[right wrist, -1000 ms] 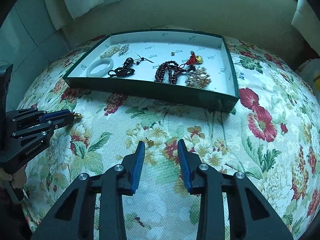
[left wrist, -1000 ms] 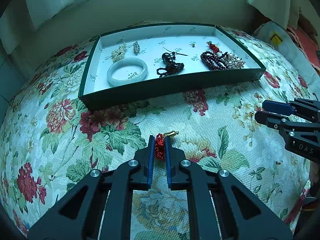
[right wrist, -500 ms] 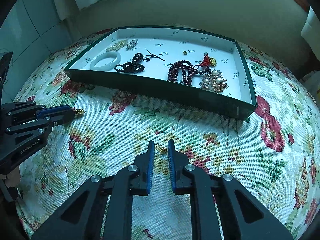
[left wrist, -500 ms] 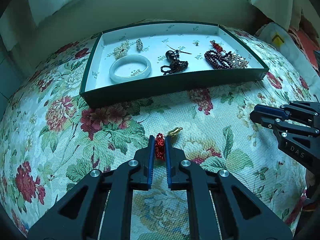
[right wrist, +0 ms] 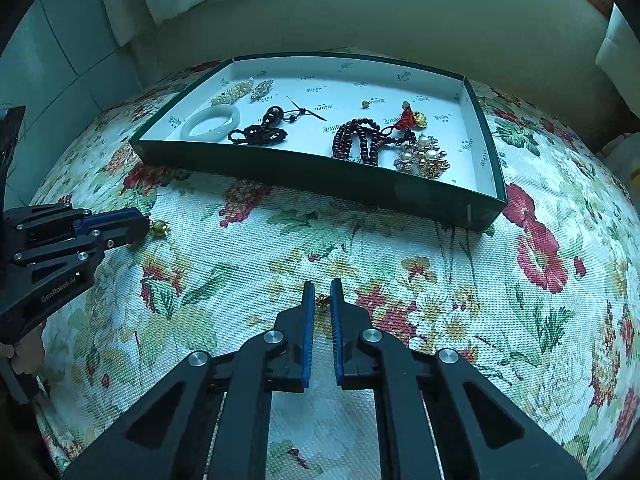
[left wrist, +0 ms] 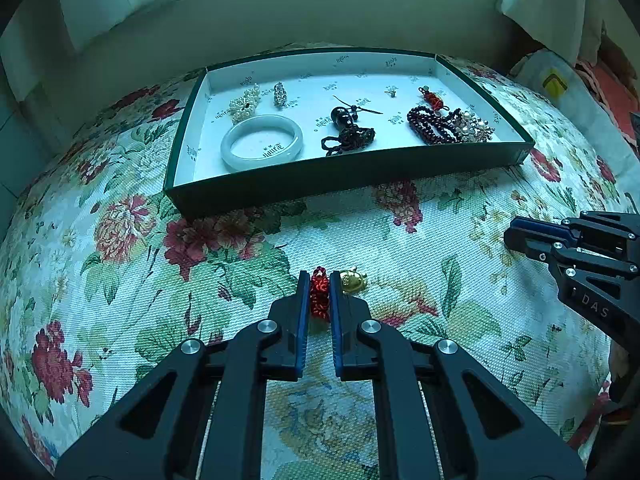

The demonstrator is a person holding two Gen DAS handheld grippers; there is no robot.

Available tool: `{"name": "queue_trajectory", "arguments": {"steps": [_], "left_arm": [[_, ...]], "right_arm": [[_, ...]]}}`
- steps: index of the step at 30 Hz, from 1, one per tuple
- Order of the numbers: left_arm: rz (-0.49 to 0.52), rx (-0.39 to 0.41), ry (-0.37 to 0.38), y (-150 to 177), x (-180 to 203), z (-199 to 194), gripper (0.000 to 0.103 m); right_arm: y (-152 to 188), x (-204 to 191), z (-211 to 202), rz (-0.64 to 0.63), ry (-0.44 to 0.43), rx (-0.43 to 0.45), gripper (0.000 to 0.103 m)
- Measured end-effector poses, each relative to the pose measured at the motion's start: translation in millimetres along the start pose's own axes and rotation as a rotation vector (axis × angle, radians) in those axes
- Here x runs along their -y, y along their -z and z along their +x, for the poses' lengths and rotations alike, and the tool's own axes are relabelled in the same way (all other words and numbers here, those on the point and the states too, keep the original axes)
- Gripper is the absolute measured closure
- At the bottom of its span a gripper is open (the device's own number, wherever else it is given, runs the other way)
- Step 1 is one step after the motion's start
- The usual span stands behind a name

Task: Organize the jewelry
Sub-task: 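Carry the red tassel charm into the tray and open the left gripper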

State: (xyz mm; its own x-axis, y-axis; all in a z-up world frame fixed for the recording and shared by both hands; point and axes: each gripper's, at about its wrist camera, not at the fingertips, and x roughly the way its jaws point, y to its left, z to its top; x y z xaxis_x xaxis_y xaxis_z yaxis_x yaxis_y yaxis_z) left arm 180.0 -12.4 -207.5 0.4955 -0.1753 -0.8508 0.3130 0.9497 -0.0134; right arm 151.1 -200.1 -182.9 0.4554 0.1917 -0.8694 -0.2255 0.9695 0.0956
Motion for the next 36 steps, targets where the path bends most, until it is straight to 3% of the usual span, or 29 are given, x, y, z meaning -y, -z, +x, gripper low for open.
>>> {"name": "queue_trajectory", "arguments": {"steps": [23,36], "left_arm": [[-0.006,0.088,-0.004,-25,2,-35,0.094],[0.009,0.172,-0.007,-81,3,-37,0.094]], "right_arm": [[-17,1,-26,0.029,-0.01,0.074,0.095],[-78,5,-39,0.031,-0.009,0.19,0.095]]}}
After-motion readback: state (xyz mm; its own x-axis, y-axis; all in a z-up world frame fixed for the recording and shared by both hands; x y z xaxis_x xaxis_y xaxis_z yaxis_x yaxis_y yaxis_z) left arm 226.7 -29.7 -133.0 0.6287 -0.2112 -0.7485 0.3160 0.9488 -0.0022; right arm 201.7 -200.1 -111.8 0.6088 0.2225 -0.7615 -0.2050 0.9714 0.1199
